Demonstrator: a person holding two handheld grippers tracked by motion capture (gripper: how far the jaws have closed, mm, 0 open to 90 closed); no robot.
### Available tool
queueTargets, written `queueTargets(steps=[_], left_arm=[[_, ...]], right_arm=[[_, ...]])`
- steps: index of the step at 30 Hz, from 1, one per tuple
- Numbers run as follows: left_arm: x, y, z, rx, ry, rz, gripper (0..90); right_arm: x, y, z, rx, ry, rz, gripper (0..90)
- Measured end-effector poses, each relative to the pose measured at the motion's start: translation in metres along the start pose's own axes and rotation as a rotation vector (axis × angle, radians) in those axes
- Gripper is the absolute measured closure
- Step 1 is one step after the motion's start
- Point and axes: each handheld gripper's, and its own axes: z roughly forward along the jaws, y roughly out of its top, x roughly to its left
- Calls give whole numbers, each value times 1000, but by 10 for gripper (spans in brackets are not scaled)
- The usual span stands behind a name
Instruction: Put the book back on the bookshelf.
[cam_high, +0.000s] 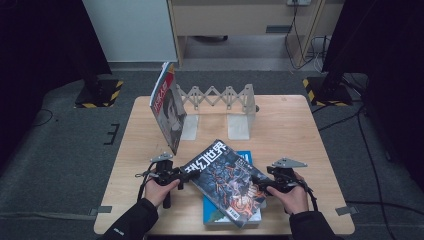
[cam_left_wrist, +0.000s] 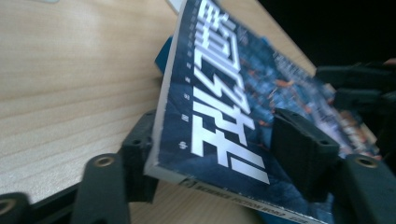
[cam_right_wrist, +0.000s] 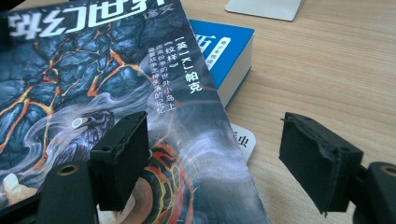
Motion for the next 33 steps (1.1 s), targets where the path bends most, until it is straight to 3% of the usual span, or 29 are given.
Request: queueTargets(steps=[1, 2, 4, 6, 10, 14, 19, 20, 26, 33], left_arm=[[0, 0, 0, 0, 0, 0, 379], [-3, 2, -4, -35, -31, -20, 388], [-7, 3, -5, -42, -40, -5, 387], [-9, 2, -3, -34, -31, 9, 378], [-9, 2, 1, -10, -52, -13, 384], [-12, 1, 6, 22, -35, 17, 400], [-13, 2, 10, 51, -24, 7, 461], [-13, 2, 10, 68, -10, -6, 490], [-17, 7, 7, 64, -23, -52, 579], [-26, 13, 2, 67, -21, -61, 626]], right_arm=[[0, 0, 0, 0, 0, 0, 242], [-1, 0, 0, -1, 0, 2, 243], [0, -1, 1, -6, 5, 6, 243], [1, -1, 2, -10, 13, 10, 243], [6, -1, 5, -2, 32, 3, 243], [5, -2, 5, -5, 36, 16, 243], [4, -2, 6, -5, 39, 18, 243], [4, -2, 6, -5, 41, 18, 243], [3, -2, 6, -4, 45, 30, 239], [0, -1, 4, 7, 52, 40, 234]])
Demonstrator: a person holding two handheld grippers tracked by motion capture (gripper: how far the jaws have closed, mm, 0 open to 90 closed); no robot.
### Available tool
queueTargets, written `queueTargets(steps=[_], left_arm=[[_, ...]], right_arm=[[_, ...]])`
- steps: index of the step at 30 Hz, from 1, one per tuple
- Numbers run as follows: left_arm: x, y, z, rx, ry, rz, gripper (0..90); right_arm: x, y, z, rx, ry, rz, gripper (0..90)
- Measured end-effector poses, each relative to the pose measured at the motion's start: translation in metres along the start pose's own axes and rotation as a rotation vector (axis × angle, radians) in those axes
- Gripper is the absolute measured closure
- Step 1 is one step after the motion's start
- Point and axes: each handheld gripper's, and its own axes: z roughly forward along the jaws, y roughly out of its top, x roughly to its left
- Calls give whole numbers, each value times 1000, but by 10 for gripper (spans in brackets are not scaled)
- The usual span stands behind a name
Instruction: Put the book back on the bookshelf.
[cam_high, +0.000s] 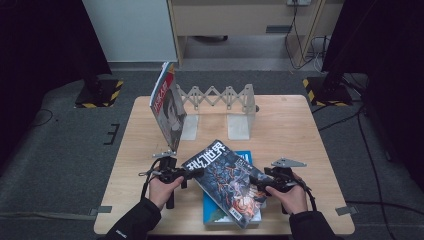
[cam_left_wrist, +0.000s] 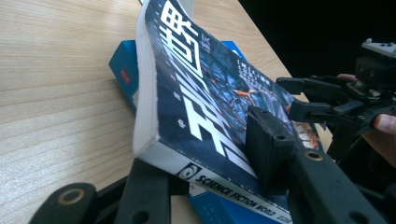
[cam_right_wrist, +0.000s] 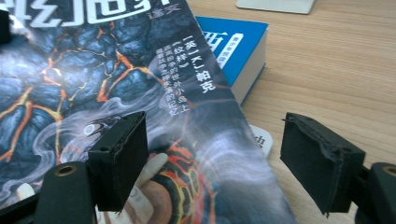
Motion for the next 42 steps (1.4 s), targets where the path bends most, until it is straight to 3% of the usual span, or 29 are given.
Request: queueTargets(steps=[9, 20, 24, 27, 32, 42], left_arm=[[-16, 14, -8, -12, -9, 6, 672], [-15, 16, -18, -21, 3, -17, 692], [-6, 1, -22, 26, 42, -34, 655], [-4, -3, -23, 42, 49, 7, 617], [-1, -4, -20, 62, 59, 43, 565], [19, -9, -13, 141, 105, 3, 366]], right_arm=[[-15, 0, -10, -13, -48, 6, 236], [-20, 0, -13, -18, -73, 7, 239], [-19, -1, -13, -21, -71, 1, 239], [-17, 0, -13, -19, -74, -8, 239], [-13, 0, -11, -18, -71, -26, 239], [-9, 0, -10, -13, -65, -32, 233]])
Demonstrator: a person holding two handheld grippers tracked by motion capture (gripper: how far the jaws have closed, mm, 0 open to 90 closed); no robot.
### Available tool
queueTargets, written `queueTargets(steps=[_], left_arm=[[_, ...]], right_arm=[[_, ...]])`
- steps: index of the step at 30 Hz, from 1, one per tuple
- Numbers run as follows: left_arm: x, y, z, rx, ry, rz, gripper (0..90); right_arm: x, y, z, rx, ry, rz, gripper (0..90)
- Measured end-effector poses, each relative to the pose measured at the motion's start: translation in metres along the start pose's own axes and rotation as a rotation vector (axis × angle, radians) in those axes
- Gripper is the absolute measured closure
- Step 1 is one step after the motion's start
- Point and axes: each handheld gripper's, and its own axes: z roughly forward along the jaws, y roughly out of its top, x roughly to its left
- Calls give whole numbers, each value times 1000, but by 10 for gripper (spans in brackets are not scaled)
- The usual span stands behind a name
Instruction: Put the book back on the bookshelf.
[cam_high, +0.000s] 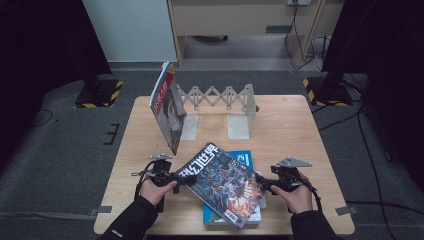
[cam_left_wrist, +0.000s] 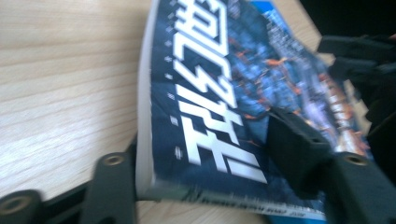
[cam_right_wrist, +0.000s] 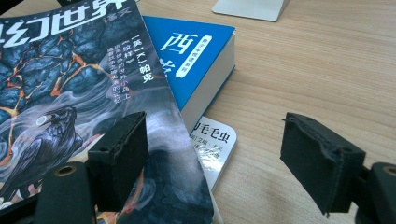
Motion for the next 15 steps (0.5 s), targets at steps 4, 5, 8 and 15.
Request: queueTargets(steps=[4, 5, 8, 15], left_arm=[[4, 1, 3, 10, 20, 22, 317], [5, 2, 3, 3, 32, 40, 316], [8, 5, 5, -12, 47, 72, 313], [13, 5, 10, 15, -8, 38, 300]], right_arm=[[1, 0, 0, 0, 1, -1, 231], [1, 0, 1, -2, 0, -3, 230], [2, 0, 1, 0, 1, -6, 229], [1, 1, 1, 1, 2, -10, 228]])
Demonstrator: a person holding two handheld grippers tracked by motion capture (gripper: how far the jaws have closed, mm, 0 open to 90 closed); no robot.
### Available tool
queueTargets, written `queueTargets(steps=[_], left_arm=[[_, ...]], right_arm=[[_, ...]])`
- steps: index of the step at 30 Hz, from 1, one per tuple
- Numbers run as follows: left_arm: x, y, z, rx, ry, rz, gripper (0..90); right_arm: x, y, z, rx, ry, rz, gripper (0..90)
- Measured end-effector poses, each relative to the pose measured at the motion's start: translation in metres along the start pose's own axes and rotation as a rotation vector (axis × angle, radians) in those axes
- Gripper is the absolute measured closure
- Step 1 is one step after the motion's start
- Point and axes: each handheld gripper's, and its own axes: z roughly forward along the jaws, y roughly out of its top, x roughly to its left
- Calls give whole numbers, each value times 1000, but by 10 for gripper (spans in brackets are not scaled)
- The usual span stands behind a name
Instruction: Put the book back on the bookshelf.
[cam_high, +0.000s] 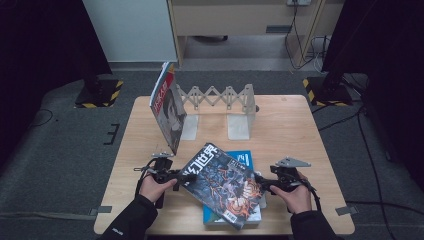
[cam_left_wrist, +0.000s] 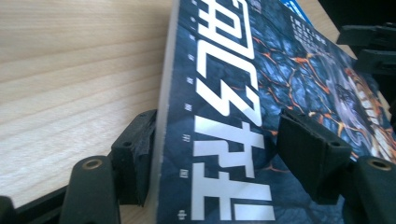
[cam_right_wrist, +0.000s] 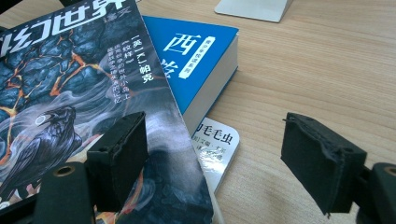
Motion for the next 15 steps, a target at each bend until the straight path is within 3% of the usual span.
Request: queueTargets(steps=[2, 6, 10, 12, 15], left_arm=[[2, -1, 4, 11, -25, -11, 272], [4, -1, 4, 19, -36, -31, 275], [1, 0, 2, 15, -19, -17, 289], [-2, 2, -5, -4, -2, -5, 376], [-5, 1, -10, 14, -7, -11, 417]], right_arm=[[0, 0, 0, -1, 0, 2, 227], [0, 0, 0, -1, 0, 3, 227], [0, 0, 1, -2, 2, 5, 226], [0, 0, 1, -2, 1, 6, 226], [0, -1, 1, -4, -4, 5, 227]])
